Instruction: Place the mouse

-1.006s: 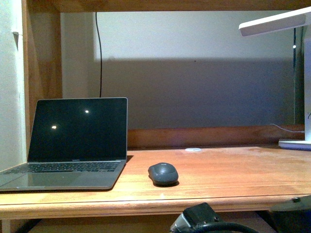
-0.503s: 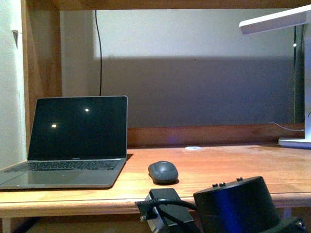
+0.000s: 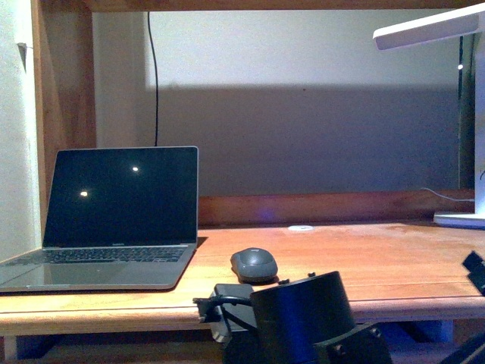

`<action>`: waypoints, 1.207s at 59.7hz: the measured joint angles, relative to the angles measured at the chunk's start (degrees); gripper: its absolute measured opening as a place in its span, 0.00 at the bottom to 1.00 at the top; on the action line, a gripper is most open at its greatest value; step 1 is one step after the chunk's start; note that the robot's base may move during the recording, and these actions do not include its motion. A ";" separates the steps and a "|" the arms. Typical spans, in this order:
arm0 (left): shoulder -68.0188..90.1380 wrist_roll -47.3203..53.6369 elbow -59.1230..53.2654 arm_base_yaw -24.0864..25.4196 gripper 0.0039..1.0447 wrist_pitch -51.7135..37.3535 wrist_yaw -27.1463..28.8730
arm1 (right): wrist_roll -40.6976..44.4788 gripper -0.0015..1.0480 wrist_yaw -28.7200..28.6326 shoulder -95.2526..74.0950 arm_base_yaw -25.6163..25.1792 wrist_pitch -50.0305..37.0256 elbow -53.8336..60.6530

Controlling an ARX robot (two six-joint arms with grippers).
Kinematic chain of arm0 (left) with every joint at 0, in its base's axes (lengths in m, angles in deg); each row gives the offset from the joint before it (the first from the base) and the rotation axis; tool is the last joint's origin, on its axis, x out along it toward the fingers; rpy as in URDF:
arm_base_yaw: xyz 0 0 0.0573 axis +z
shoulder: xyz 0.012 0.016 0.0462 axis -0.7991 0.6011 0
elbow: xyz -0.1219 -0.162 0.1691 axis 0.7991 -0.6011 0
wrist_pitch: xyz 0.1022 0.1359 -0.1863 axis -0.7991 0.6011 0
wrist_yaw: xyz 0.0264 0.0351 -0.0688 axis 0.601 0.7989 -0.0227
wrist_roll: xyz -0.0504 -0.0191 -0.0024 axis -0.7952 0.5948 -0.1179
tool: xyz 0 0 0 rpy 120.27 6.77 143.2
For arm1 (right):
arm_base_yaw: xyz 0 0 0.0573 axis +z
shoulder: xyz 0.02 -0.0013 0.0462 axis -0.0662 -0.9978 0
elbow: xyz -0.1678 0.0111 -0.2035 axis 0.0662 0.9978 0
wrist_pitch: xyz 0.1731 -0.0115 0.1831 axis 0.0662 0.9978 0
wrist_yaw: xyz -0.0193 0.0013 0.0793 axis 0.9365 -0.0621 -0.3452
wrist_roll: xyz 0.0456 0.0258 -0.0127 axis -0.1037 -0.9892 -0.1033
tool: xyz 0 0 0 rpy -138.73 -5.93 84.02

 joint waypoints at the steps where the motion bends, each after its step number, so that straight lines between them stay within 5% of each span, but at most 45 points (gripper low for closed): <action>1: 0.00 0.00 0.00 0.00 0.93 0.00 0.00 | -0.26 0.93 0.33 -0.24 0.11 0.00 -0.26; 21: 0.00 0.00 0.00 0.00 0.93 0.00 0.00 | -1.60 0.93 0.59 2.23 -0.15 1.29 1.20; 36: 0.00 0.00 0.00 0.00 0.93 0.00 0.00 | 1.73 0.93 -9.49 20.04 -5.90 4.35 12.94; 49: 0.00 0.00 0.00 0.00 0.93 0.00 0.00 | 0.92 0.93 -16.85 41.18 -16.85 7.61 25.14; 72: 0.00 0.00 0.00 0.00 0.93 0.00 0.00 | -6.86 0.93 -16.06 70.69 -35.08 13.51 39.52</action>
